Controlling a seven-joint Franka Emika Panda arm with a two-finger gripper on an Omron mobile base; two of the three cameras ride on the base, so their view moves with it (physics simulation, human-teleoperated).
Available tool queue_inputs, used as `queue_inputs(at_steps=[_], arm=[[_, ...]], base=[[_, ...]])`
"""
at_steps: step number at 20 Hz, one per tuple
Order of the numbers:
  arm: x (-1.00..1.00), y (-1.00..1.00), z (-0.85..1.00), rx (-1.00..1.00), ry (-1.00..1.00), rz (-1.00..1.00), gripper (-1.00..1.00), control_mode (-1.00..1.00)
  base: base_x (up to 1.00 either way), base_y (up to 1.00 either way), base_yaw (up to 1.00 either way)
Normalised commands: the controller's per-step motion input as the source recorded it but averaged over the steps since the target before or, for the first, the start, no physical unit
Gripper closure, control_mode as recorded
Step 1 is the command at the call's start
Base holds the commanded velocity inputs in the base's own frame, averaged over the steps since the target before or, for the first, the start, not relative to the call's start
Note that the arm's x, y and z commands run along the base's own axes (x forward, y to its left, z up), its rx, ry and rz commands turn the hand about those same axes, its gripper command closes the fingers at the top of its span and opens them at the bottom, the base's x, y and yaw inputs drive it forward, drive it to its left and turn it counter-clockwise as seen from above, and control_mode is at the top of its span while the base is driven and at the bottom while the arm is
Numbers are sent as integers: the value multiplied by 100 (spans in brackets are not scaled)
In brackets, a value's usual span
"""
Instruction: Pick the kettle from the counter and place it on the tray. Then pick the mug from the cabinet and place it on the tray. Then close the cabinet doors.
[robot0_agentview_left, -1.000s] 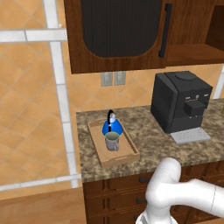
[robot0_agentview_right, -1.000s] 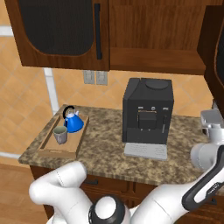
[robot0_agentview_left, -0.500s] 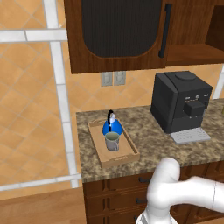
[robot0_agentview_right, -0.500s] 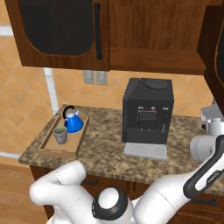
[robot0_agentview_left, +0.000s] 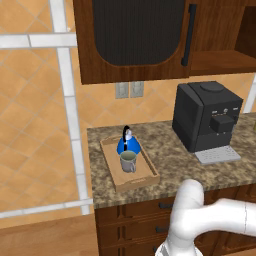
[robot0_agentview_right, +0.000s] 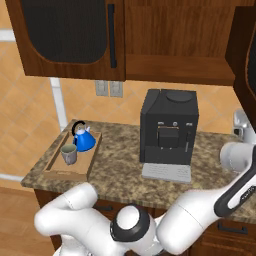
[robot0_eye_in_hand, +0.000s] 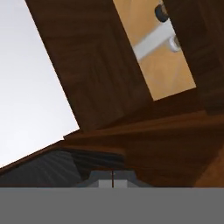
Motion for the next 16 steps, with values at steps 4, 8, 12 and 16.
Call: queue_inputs(at_steps=[4,8,12,16], arm=[[-60,41,15,-2,-40,2,100,-100],[-74,73,30,-9,-29,0,100,-100],[-48,81,55,-10,-10,0,100,-100],[-2,63,70,-10,25,-3,100,-100]], base=[[0,0,0],[0,0,0],[0,0,0],[0,0,0]])
